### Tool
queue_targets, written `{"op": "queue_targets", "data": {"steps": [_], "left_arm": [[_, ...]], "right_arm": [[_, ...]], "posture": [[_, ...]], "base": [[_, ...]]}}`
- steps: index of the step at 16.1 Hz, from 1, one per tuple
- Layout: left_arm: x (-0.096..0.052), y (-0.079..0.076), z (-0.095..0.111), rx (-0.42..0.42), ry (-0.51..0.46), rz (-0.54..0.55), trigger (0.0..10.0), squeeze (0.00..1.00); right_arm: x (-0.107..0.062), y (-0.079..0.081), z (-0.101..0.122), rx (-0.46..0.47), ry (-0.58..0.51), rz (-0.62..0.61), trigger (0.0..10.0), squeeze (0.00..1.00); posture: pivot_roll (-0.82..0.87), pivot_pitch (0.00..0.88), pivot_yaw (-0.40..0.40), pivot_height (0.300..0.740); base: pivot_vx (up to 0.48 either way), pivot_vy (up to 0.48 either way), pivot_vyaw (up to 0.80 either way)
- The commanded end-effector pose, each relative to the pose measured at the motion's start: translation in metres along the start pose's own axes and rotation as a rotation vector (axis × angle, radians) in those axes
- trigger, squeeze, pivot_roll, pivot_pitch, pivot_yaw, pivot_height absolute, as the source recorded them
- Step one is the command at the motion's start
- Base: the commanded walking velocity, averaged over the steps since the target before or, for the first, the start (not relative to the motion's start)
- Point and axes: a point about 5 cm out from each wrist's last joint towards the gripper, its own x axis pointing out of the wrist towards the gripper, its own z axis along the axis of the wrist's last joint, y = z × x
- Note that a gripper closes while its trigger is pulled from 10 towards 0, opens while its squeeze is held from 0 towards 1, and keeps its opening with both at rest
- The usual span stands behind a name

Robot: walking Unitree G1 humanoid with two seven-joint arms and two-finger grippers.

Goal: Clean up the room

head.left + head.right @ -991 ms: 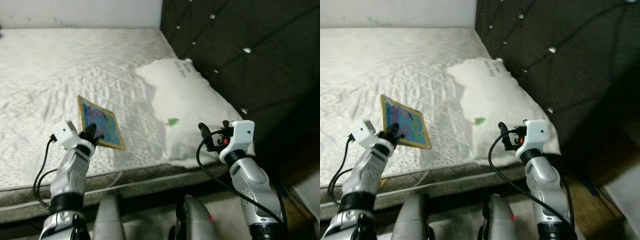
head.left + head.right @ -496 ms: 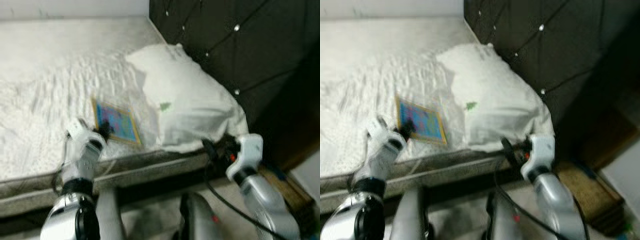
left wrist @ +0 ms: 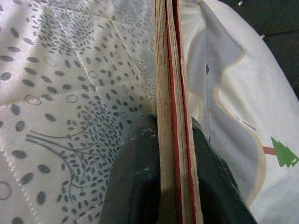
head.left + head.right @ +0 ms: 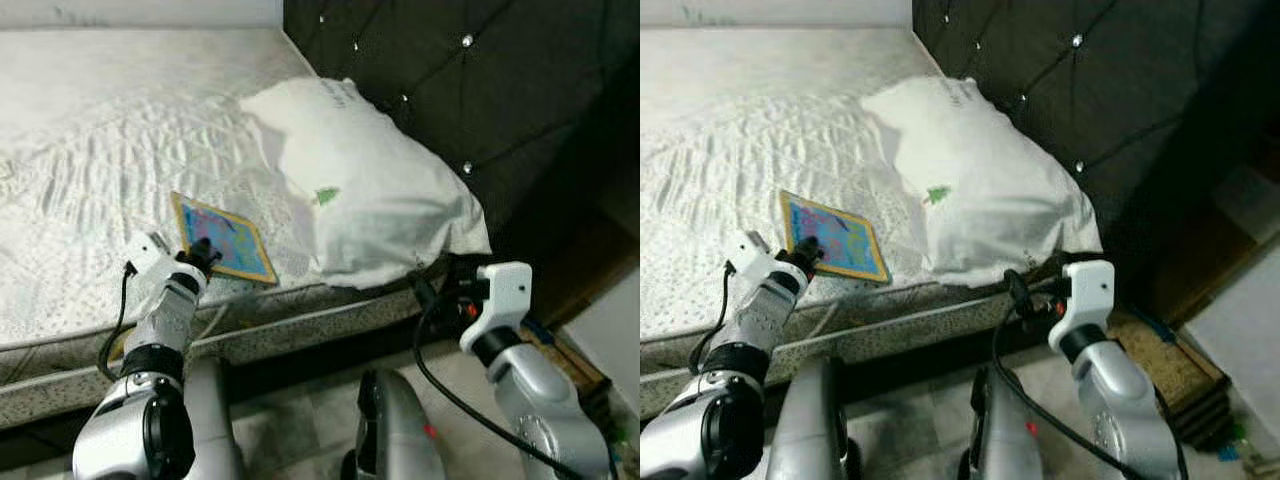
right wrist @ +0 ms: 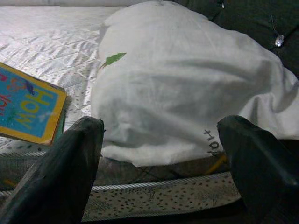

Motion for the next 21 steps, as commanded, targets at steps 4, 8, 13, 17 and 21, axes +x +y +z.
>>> {"op": "queue_targets", "data": {"steps": [4,8,13,17,21], "left_arm": [[0.005,-0.01,0.002,-0.007,0.016,-0.045,10.0,0.0],[0.009,-0.014,0.004,-0.002,0.018,-0.053,10.0,0.0],[0.015,-0.034,0.008,-0.03,0.041,-0.179,10.0,0.0],[0.017,-0.046,0.011,-0.081,0.02,-0.255,10.0,0.0],[0.017,-0.062,-0.008,-0.093,0.082,-0.316,10.0,0.0]], "right_arm": [[0.004,0.001,0.012,-0.034,-0.043,0.013,10.0,0.0],[0.003,-0.002,0.015,-0.035,-0.051,-0.007,10.0,0.0],[0.002,-0.002,0.018,-0.032,-0.062,-0.022,10.0,0.0],[-0.015,-0.008,0.016,-0.061,-0.034,-0.046,10.0,0.0],[-0.04,-0.016,0.018,-0.097,0.015,-0.064,10.0,0.0]], "posture": [[-0.12,0.0,-0.077,0.536],[-0.13,0.0,-0.077,0.536],[-0.15,0.002,-0.079,0.497],[-0.19,0.018,-0.089,0.497],[-0.26,0.08,-0.121,0.497]], "base": [[0.0,0.0,0.67],[0.0,0.0,0.0],[0.0,0.0,0.0],[0.0,0.0,0.0],[0.0,0.0,0.0]]}}
